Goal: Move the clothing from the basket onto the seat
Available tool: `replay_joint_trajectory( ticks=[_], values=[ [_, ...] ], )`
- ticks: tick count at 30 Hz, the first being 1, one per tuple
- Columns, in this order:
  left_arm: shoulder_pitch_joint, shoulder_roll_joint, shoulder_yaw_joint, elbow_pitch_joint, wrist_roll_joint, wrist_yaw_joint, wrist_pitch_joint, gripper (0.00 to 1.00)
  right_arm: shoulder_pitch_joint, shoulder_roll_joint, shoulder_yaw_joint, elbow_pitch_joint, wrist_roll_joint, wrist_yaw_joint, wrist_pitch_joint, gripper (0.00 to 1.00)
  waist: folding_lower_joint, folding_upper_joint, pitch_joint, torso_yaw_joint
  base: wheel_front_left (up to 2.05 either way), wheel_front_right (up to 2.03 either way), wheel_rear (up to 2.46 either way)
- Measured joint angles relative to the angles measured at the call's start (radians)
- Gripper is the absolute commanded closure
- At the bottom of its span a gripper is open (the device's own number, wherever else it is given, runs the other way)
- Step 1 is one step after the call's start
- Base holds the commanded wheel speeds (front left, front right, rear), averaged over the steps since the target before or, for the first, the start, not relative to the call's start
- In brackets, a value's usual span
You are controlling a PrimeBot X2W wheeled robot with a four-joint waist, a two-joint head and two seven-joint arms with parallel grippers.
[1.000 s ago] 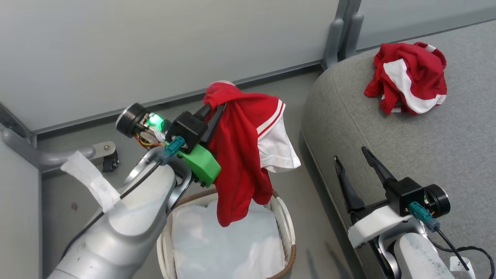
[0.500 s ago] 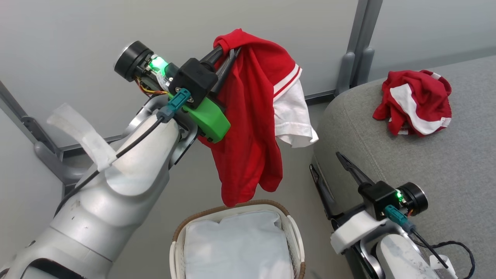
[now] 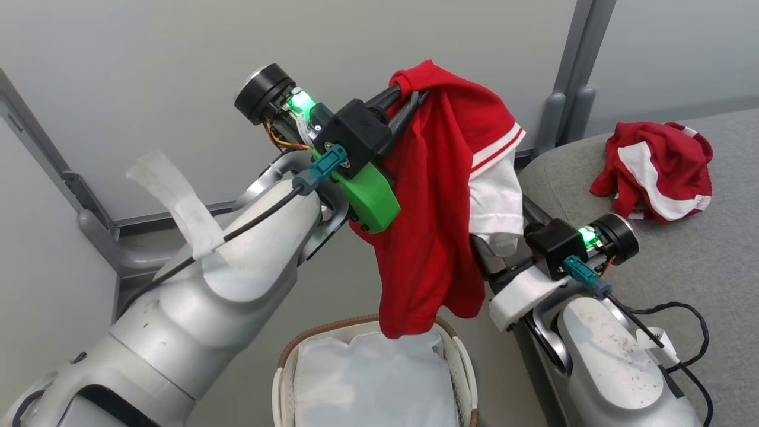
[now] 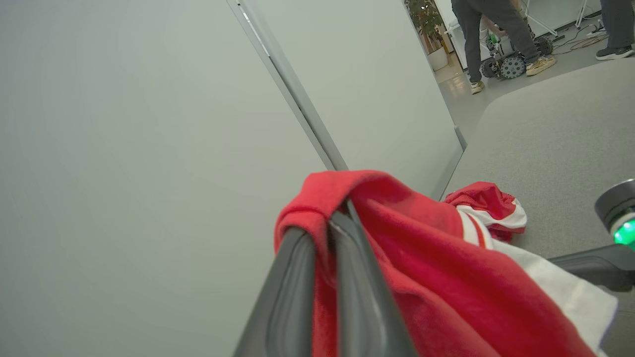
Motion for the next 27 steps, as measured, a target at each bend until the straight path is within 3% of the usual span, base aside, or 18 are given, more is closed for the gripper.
replay_joint_trajectory(
  ticks=[2, 3, 4, 5, 7, 19, 20, 22, 23, 27],
  values=[
    [0.0, 0.0, -0.015, -0.008, -0.01, 0.0, 0.0, 1.0, -0.021, 0.0, 0.003, 0.014, 0.004, 0.0, 0.0, 0.0, 0.0, 0.0, -0.003, 0.006, 0.0, 0.0, 0.0],
    [0.0, 0.0, -0.021, -0.01, -0.014, 0.0, 0.0, 1.0, -0.029, 0.0, 0.005, 0.018, 0.007, 0.0, 0.0, 0.51, 0.0, 0.0, -0.004, 0.009, 0.0, 0.0, 0.0],
    [0.0, 0.001, -0.027, -0.012, -0.022, 0.0, 0.0, 1.0, -0.037, 0.0, 0.009, 0.019, 0.012, 0.0, 0.0, 0.6, 0.0, 0.0, -0.005, 0.011, 0.0, 0.0, 0.0],
    [0.0, 0.001, -0.031, -0.013, -0.029, 0.0, 0.0, 1.0, -0.045, 0.0, 0.013, 0.019, 0.021, 0.0, 0.0, 0.84, 0.0, 0.0, -0.006, 0.014, 0.0, 0.0, 0.0],
    [0.002, 0.004, -0.035, -0.013, -0.042, 0.0, -0.003, 1.0, -0.053, 0.0, 0.022, 0.013, 0.034, 0.0, 0.0, 1.0, 0.0, 0.0, -0.009, 0.017, 0.0, 0.0, 0.0],
    [0.075, 0.023, -0.008, 0.01, -0.117, 0.0, -0.004, 1.0, -0.048, 0.0, 0.027, -0.032, 0.051, 0.0, 0.0, 1.0, 0.0, 0.0, -0.01, 0.009, 0.0, 0.0, 0.0],
    [0.086, 0.022, 0.002, 0.008, -0.124, 0.0, -0.004, 0.86, -0.048, 0.0, 0.02, -0.034, 0.051, 0.0, 0.0, 1.0, 0.0, 0.0, -0.009, 0.008, 0.0, 0.0, 0.0],
    [0.113, 0.021, 0.026, 0.0, -0.143, 0.002, -0.005, 0.24, -0.048, 0.0, 0.004, -0.038, 0.049, 0.0, 0.0, 1.0, 0.0, 0.0, -0.006, 0.006, 0.0, 0.0, 0.0],
    [0.128, 0.021, 0.036, -0.004, -0.151, 0.003, -0.005, 0.0, -0.048, 0.0, -0.004, -0.04, 0.047, 0.0, 0.0, 1.0, 0.0001, 0.0, -0.005, 0.005, 0.0, 0.0, 0.0],
    [0.217, 0.017, 0.084, -0.022, -0.178, 0.016, -0.006, 0.0, -0.048, 0.0, -0.045, -0.043, 0.031, 0.0, 0.0, 1.0, 0.0, 0.0, 0.001, 0.002, 0.0, 0.0, 0.0]
  ],
)
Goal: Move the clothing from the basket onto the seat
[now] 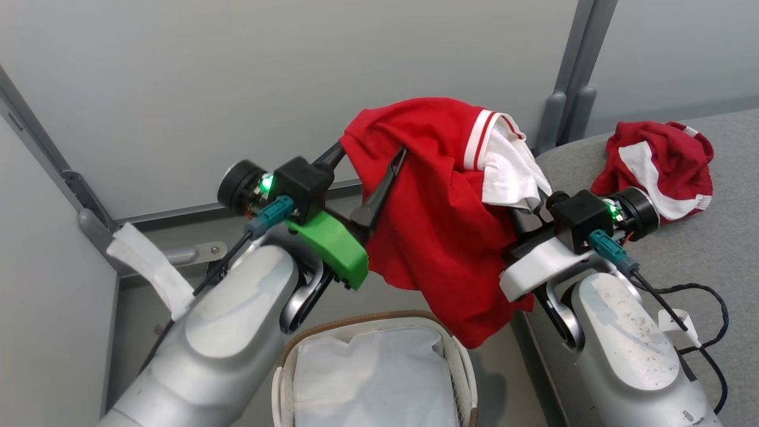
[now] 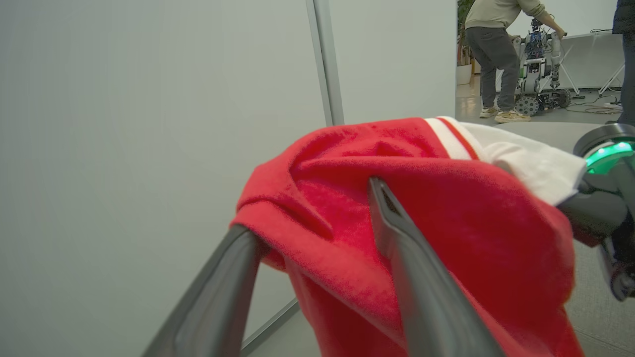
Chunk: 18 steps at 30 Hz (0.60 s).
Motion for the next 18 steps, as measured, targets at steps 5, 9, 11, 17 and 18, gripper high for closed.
replay_joint_trajectory(
  ticks=[5, 9, 11, 17, 18],
  values=[
    [0.129, -0.014, 0.057, -0.013, 0.001, 0.016, 0.0, 0.0, 0.005, 0.0, -0.052, 0.0, -0.023, 0.0, 0.0, 1.0, 0.0, 0.0, 0.008, -0.001, 0.0, 0.0, 0.0],
    [0.229, -0.037, 0.097, -0.009, 0.005, 0.017, 0.0, 0.0, 0.017, 0.0, -0.088, 0.001, -0.046, 0.0, 0.0, 1.0, 0.0, 0.0, 0.014, 0.0, 0.0, 0.0, 0.0],
    [0.276, -0.05, 0.125, -0.009, 0.011, 0.017, 0.0, 0.0, 0.023, 0.0, -0.107, 0.0, -0.053, 0.0, 0.0, 1.0, 0.0, 0.0, 0.018, 0.0, 0.0, 0.0, 0.0],
    [0.388, -0.079, 0.188, -0.008, 0.044, 0.01, 0.0, 0.0, 0.043, 0.0, -0.146, -0.005, -0.069, 0.0, 0.0, 1.0, 0.0, 0.0, 0.029, 0.001, 0.0, 0.0, 0.0],
    [0.401, -0.083, 0.197, -0.008, 0.053, 0.007, 0.0, 0.0, 0.045, 0.0, -0.15, -0.006, -0.07, 0.0, 0.0, 1.0, 0.0, 0.0, 0.031, 0.0, 0.0, 0.0, 0.0]
  ],
)
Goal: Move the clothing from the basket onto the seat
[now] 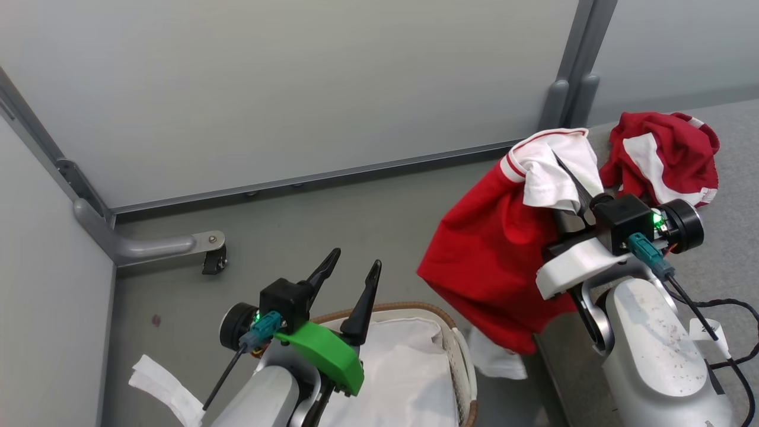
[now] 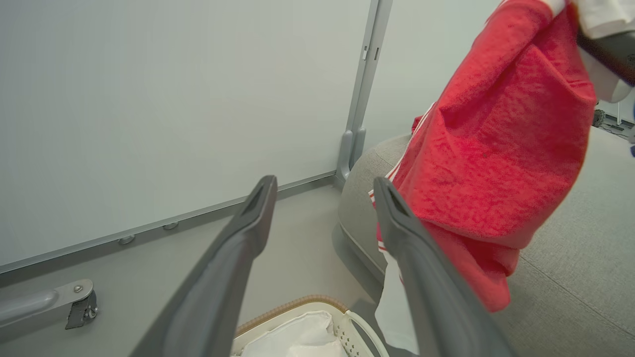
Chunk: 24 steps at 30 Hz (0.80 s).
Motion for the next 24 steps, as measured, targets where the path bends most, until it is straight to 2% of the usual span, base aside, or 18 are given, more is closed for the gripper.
replay_joint_trajectory(
  ticks=[15, 24],
  values=[
    [0.062, -0.032, 0.064, -0.009, 0.074, -0.019, 0.0, 0.0, 0.015, 0.0, -0.063, -0.004, -0.022, 0.0, 0.0, 1.0, 0.0, 0.0, 0.017, -0.042, 0.0, 0.0, 0.0],
    [0.06, -0.038, 0.076, -0.031, 0.097, -0.022, 0.0, 0.0, -0.01, 0.0, -0.097, -0.02, -0.047, 0.0, 0.0, 1.0, 0.0, 0.0, 0.05, -0.146, 0.0, 0.0, 0.0]
  ],
)
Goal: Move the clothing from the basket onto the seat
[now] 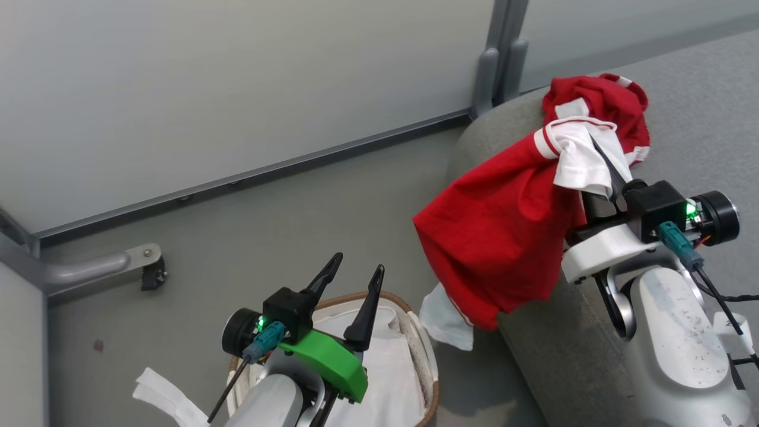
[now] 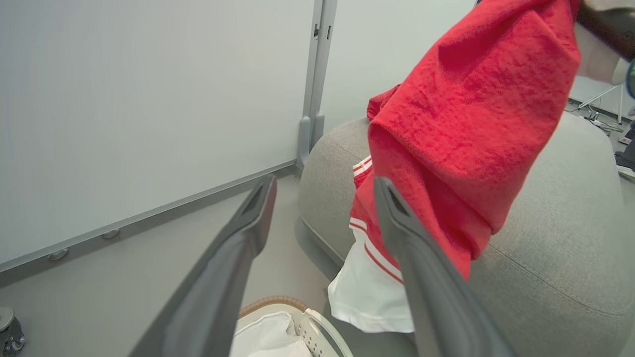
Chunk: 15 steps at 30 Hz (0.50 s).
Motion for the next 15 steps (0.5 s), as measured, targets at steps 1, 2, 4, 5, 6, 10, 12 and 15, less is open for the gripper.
replay_joint_trajectory(
  ticks=[1, 2, 4, 5, 6, 10, 12, 15],
  values=[
    [-0.001, -0.001, 0.0, -0.001, 0.001, 0.0, 0.0, 0.0, -0.001, 0.0, -0.003, -0.001, -0.003, 0.0, 0.0, 1.0, 0.0, 0.0, 0.004, -0.012, 0.0, 0.0, 0.0],
    [-0.002, -0.001, -0.003, -0.002, 0.001, 0.0, 0.0, 0.0, -0.002, 0.0, -0.009, -0.001, -0.004, 0.0, 0.0, 1.0, 0.0, 0.0, 0.01, -0.027, 0.0, 0.0, 0.0],
    [-0.012, -0.001, -0.01, -0.003, 0.003, 0.0, 0.0, 0.0, -0.004, -0.001, -0.019, -0.003, -0.005, 0.0, 0.0, 1.0, 0.0, 0.0, 0.022, -0.059, 0.0, 0.0, 0.0],
    [-0.018, -0.002, -0.014, -0.004, 0.003, -0.001, 0.0, 0.0, -0.005, 0.0, -0.025, -0.003, -0.005, 0.0, 0.0, 1.0, 0.0, 0.0, 0.027, -0.071, 0.0, 0.0, 0.0],
    [-0.024, -0.002, -0.018, -0.004, 0.003, -0.001, 0.0, 0.0, -0.006, 0.0, -0.031, -0.003, -0.005, 0.0, 0.0, 1.0, 0.0, 0.0, 0.034, -0.086, 0.0, 0.0, 0.0],
    [-0.039, -0.004, -0.03, -0.002, 0.003, -0.001, 0.0, 0.0, -0.012, -0.001, -0.052, -0.004, -0.001, 0.0, 0.0, 1.0, 0.0, 0.0, 0.061, -0.139, 0.0, 0.0, 0.0],
    [-0.047, -0.004, -0.035, 0.0, 0.004, -0.001, 0.0, 0.0, -0.013, -0.001, -0.059, -0.007, 0.002, 0.0, 0.0, 1.0, 0.0, 0.0, 0.076, -0.158, 0.0, 0.0, 0.0],
    [-0.061, -0.004, -0.047, 0.002, 0.01, -0.001, 0.0, 0.0, -0.019, -0.001, -0.071, -0.007, 0.006, 0.0, 0.0, 1.0, 0.0, 0.0, 0.106, -0.178, 0.0, 0.0, 0.0]
  ],
)
